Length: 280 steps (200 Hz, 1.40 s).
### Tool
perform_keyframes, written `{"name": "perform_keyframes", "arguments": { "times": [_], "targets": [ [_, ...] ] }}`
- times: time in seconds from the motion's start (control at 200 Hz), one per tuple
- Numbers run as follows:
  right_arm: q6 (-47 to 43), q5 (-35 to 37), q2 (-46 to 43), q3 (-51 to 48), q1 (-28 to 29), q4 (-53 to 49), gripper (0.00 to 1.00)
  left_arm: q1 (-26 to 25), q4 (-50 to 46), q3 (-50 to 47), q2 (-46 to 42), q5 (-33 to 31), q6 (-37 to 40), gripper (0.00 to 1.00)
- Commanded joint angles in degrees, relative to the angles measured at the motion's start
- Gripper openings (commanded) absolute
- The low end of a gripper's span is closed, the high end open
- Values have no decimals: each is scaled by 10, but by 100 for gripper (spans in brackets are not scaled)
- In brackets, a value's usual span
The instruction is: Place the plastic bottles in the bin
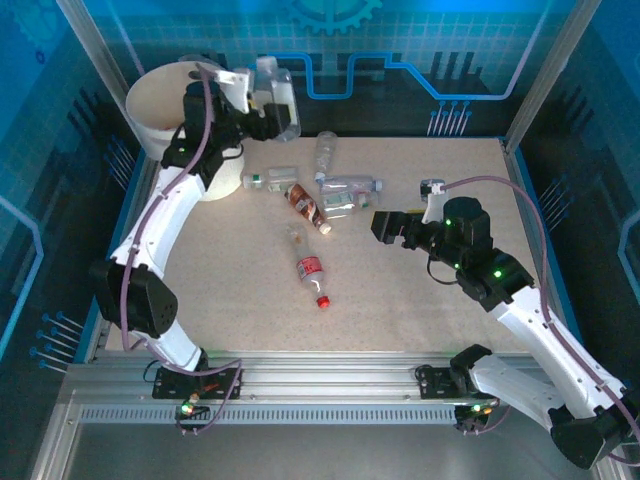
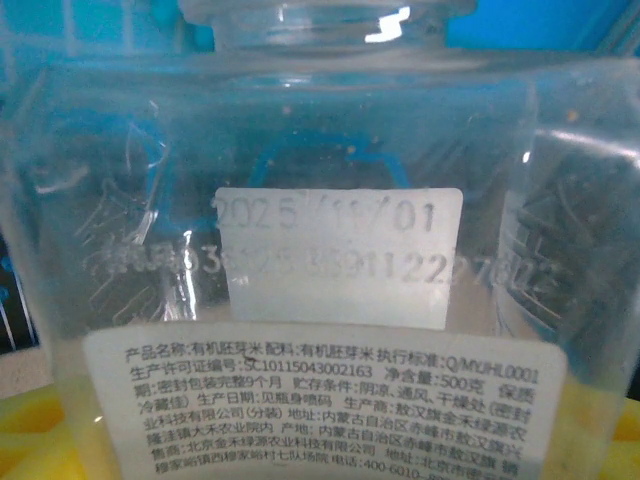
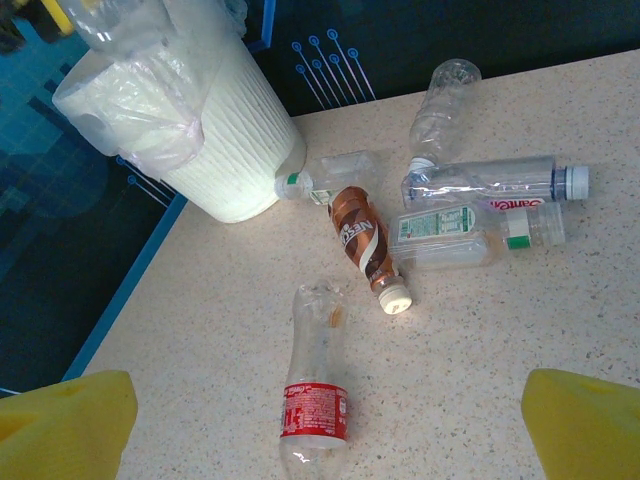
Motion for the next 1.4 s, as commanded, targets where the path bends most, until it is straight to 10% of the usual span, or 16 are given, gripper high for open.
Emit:
{"name": "perform_keyframes", "arguments": {
  "times": [0.0,0.715,1.115,1.396],
  "targets": [
    [-5,1,-11,8,-4,7,100,23,63,33,-4,-56,-67,70],
    [-9,5,-1,9,-4,3,100,159,35,235,203,-260,-27,68],
    [-13,6,2,16,-4,-11,100,164,-70,373,288,-329,-45,99],
    [-11,1,2,13,-4,-9,100,164,-119,385,260,-363,-71,99]
  ]
}}
